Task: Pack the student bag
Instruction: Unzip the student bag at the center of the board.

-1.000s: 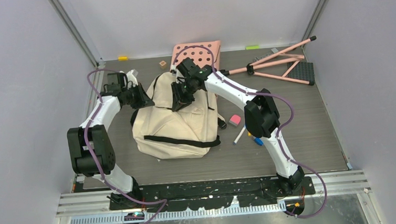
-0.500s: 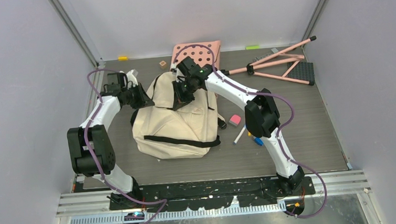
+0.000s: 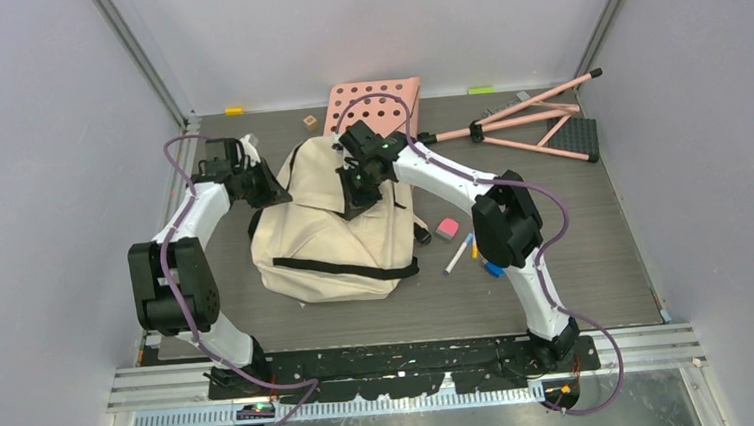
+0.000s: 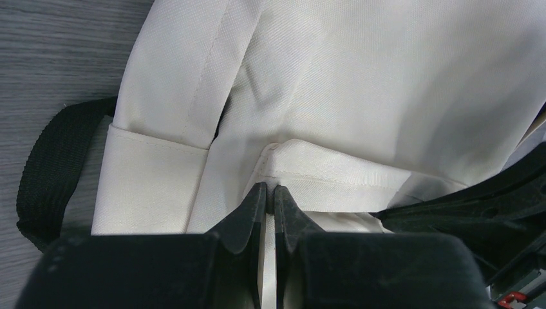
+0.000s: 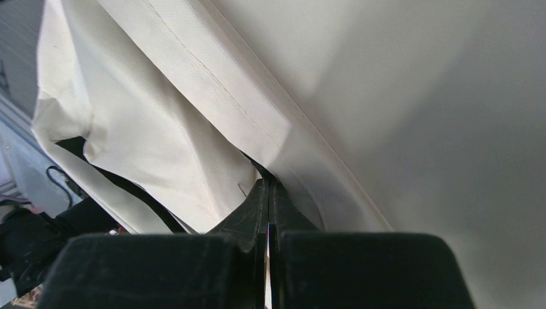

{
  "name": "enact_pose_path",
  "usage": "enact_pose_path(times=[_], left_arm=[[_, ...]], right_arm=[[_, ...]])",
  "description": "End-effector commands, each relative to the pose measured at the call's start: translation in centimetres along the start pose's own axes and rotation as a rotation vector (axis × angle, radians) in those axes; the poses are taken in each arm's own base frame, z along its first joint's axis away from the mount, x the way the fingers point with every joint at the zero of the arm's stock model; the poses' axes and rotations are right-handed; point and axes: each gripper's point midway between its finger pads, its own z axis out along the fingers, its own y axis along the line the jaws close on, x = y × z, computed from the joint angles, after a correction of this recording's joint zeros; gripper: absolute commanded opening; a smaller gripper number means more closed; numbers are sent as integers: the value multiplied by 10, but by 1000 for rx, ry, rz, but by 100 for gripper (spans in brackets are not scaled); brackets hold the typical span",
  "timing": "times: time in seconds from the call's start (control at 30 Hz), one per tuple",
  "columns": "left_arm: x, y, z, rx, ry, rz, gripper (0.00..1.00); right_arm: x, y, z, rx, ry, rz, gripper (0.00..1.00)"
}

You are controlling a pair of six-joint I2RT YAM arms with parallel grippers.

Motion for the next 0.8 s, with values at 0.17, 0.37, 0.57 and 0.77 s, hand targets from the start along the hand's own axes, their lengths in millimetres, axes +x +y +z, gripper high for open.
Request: enact_pose_path(times=[0.17, 0.37, 0.57, 0.77], left_arm=[[-31, 17, -20, -124, -120, 18, 0], [-20, 29, -30, -179, -120, 0, 0], [-8, 37, -38, -226, -109, -13, 0], [0, 47, -48, -290, -103, -29, 0]], right_arm=[[6, -31, -77, 269, -148, -9, 0], [13, -58, -106, 419, -223, 21, 0], [32, -80, -112, 510, -198, 36, 1], [49, -100, -110, 572, -155, 57, 1]])
